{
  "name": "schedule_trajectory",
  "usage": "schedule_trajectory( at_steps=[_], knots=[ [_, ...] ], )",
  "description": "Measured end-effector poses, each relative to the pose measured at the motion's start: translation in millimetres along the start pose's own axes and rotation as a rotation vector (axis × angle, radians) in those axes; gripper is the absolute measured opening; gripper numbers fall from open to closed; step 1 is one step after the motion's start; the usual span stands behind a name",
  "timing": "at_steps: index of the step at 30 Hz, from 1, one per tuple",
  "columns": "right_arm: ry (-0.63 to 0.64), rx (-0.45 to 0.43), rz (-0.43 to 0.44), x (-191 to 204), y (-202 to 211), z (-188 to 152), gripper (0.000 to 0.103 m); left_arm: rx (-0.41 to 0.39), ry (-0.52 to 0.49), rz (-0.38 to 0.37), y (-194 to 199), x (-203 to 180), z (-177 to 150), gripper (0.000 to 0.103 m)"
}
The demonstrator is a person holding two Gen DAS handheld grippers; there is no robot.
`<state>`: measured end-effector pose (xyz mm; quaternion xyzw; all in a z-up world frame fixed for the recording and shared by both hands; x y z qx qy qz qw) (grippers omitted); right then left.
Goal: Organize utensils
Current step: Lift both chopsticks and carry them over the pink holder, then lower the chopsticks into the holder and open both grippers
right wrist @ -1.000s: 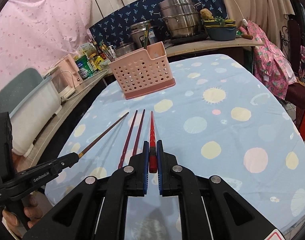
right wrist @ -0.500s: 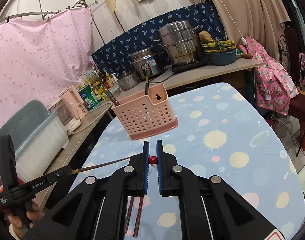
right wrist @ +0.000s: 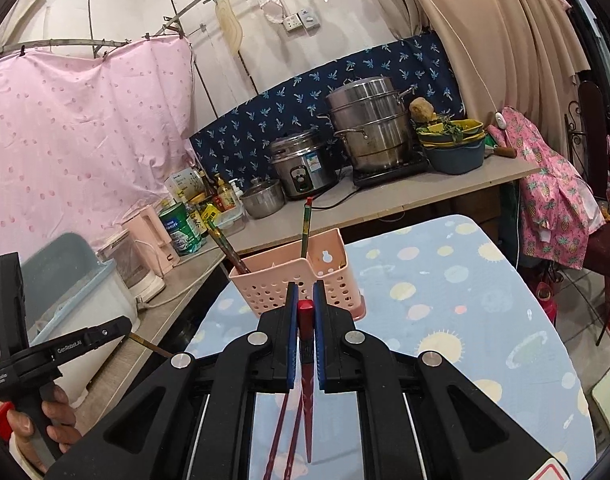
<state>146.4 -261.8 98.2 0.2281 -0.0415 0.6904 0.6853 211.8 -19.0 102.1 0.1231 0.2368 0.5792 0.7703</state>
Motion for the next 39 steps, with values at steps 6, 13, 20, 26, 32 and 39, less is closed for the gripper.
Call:
schedule_trajectory(
  at_steps=[6, 13, 20, 26, 32, 39],
  knots=[
    [-0.009, -0.009, 0.05, 11.6, -17.6, 21.6, 0.007, -0.035, 0.008, -0.037, -4.2, -17.0, 35.6, 0.007],
    [0.003, -0.107, 0.093, 33.2, -41.2, 81.2, 0.007, -0.138, -0.012, -0.042, -5.3, -35.3, 95.5, 0.007],
    [-0.007, -0.184, 0.091, 42.3, -75.3, 135.8, 0.007, -0.241, 0.001, -0.032, -18.8, -44.9, 153.1, 0.007],
    [-0.017, -0.235, 0.082, 46.9, -104.9, 170.3, 0.007, -0.318, -0.006, -0.006, -35.2, -45.5, 184.6, 0.007],
    [-0.025, -0.206, 0.062, 42.1, -143.3, 169.5, 0.007, -0.334, -0.011, 0.018, -61.1, -40.4, 200.5, 0.007],
    [-0.023, -0.137, 0.036, 27.5, -175.0, 140.0, 0.007, -0.283, 0.004, 0.019, -95.9, -31.1, 183.9, 0.007]
  ],
)
Point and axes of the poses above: each gripper's, at about its wrist camera, not at the fingertips, and y roughly against the way its jaws point, x to its left, z to its top, the point moved 8 cm from there along -y, roughly the way its jaws point, and after that the axes turned 7 degrees about -x, right-handed, at the moved point
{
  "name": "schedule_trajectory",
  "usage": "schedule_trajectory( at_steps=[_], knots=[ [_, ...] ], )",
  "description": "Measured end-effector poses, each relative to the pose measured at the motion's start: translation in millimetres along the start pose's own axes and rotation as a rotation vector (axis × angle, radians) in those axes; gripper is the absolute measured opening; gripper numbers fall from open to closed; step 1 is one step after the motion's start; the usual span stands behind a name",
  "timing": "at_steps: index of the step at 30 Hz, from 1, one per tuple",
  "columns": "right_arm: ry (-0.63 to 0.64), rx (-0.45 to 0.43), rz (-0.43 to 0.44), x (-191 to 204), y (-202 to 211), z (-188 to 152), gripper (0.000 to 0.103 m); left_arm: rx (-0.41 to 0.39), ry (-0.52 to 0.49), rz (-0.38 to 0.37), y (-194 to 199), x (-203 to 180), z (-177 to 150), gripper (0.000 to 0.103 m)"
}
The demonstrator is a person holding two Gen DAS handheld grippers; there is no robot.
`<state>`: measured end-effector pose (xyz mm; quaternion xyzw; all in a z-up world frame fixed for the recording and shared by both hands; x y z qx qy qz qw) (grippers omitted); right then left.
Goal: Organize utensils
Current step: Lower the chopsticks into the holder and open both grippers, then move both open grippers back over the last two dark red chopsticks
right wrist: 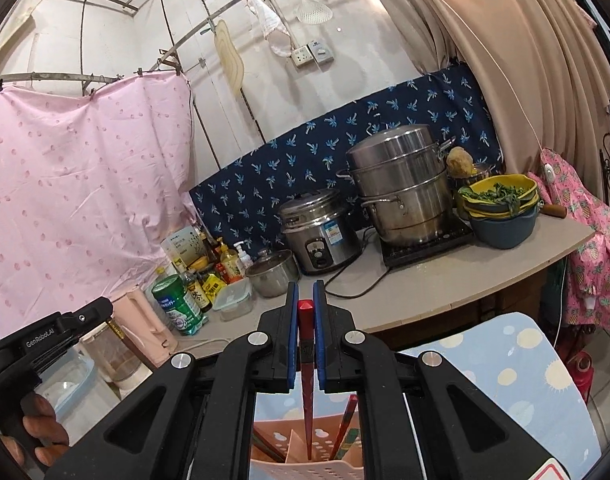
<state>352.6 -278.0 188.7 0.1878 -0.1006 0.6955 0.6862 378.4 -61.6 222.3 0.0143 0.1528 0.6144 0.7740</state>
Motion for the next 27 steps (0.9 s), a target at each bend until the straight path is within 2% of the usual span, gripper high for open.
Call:
schedule_trajectory(
  at_steps=[5, 14, 16, 18, 27],
  knots=[
    [0.008, 0.047, -0.016, -8.6, -12.6, -24.7, 0.007, 0.041, -0.002, 0.002, -12.4, 4.4, -23.3, 0.007],
    [0.038, 0.087, -0.029, -10.0, -18.8, -45.5, 0.007, 0.084, -0.008, 0.013, -21.8, 9.6, -47.4, 0.007],
    [0.036, 0.083, -0.029, -10.1, -17.9, -45.9, 0.011, 0.082, -0.008, 0.018, -20.8, 10.2, -49.4, 0.01],
    [0.032, 0.087, -0.029, -10.3, -16.8, -46.1, 0.013, 0.087, -0.01, 0.024, -20.5, 11.4, -51.7, 0.023],
    [0.037, 0.085, -0.011, -2.9, -1.7, -43.1, 0.014, 0.105, -0.036, 0.032, -9.9, 11.7, -62.1, 0.031]
  ],
)
Point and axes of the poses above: each gripper's, at about its wrist camera, not at the fingertips, and y roughly against the way its jaws point, x to its left, z to its top, the point moved 8 cm from there along -y, roughly the way its jaws point, and after that the axes turned 7 degrees about -x, right-handed, at the moved point
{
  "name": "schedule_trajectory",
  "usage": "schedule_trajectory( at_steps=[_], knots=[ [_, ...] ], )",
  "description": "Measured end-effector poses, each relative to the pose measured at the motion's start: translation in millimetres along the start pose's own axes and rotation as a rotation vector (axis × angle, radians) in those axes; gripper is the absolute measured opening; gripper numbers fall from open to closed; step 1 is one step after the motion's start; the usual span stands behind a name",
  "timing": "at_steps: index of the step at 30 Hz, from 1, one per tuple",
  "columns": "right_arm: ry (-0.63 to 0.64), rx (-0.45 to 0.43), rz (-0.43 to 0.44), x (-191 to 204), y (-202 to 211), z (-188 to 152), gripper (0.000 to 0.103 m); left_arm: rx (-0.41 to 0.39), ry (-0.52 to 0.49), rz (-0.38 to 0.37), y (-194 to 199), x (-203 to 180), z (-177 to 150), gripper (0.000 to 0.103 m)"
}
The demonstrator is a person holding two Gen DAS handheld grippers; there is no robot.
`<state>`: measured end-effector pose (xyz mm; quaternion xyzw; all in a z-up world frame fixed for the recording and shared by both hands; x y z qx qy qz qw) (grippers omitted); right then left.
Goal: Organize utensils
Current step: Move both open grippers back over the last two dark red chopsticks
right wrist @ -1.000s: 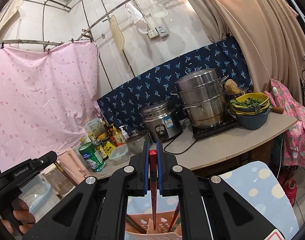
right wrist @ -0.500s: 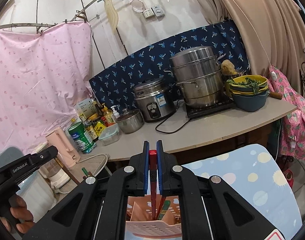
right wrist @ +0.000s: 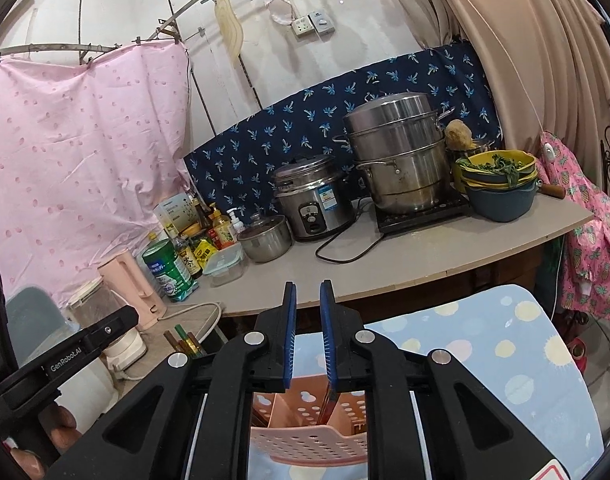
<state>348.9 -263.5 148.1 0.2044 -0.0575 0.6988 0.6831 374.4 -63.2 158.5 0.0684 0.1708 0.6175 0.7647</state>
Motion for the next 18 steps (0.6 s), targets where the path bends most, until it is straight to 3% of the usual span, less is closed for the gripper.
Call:
schedule_trajectory(
  at_steps=[7, 18],
  knots=[
    [0.0, 0.02, 0.037, 9.6, 26.1, -10.3, 0.02, 0.006, -0.031, -0.005, 19.4, -4.0, -9.0, 0.032],
    [0.07, 0.026, 0.042, 28.1, 76.9, -33.0, 0.021, 0.028, -0.078, -0.018, 58.1, -15.3, -32.0, 0.032]
  ],
)
Point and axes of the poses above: each gripper's, at about its wrist camera, not at the fingertips, and y roughly against the way its jaws point, x to its left, z to its top, the point moved 8 cm from there along -y, roughly the way its jaws point, and after that the axes turned 7 degrees about -x, right-handed, at the moved point
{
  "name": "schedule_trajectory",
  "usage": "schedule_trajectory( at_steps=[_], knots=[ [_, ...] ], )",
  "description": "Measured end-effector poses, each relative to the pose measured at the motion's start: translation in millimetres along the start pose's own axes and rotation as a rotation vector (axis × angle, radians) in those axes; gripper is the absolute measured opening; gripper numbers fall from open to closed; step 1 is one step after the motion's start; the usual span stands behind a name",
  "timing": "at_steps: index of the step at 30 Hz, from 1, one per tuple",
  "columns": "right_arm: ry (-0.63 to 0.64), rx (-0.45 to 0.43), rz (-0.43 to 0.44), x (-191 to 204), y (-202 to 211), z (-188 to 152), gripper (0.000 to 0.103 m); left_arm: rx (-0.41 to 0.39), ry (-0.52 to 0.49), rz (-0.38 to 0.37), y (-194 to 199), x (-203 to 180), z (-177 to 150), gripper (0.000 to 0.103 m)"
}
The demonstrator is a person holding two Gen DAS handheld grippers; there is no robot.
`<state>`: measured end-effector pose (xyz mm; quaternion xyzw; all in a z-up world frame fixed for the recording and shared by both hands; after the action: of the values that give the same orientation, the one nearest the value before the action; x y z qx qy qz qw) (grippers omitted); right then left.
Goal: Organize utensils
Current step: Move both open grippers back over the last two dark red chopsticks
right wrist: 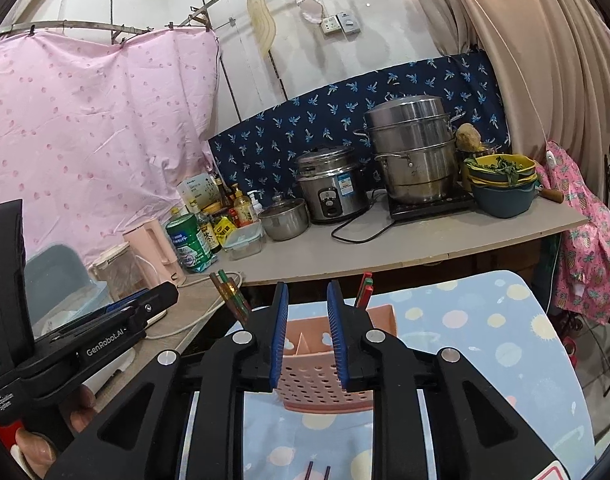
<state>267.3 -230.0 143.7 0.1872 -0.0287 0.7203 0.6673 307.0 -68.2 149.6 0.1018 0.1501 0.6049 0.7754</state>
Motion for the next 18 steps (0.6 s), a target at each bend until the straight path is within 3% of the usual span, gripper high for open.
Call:
schedule_trajectory(
  at_steps=[8, 18],
  knots=[
    [0.031, 0.023, -0.004, 6.3, 32.6, -25.7, 0.022, 0.051, -0.038, -0.007, 23.2, -7.1, -40.9, 0.034],
    [0.029, 0.155, -0.044, -7.2, 75.4, -113.3, 0.024, 0.168, -0.016, -0.002, 48.1, 6.9, -126.3, 0.034]
  ],
)
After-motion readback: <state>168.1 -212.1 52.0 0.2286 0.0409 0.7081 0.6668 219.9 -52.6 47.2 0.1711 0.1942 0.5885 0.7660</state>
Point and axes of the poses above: each gripper's, at about its wrist camera, not at the fingertips, and y roughly against the way its jaws point, x to its left, z to its top, the point moved 8 cm from there along -y, roughly the way its jaws point, and after that the axes turned 7 degrees about -x, right-handed, at the moved point
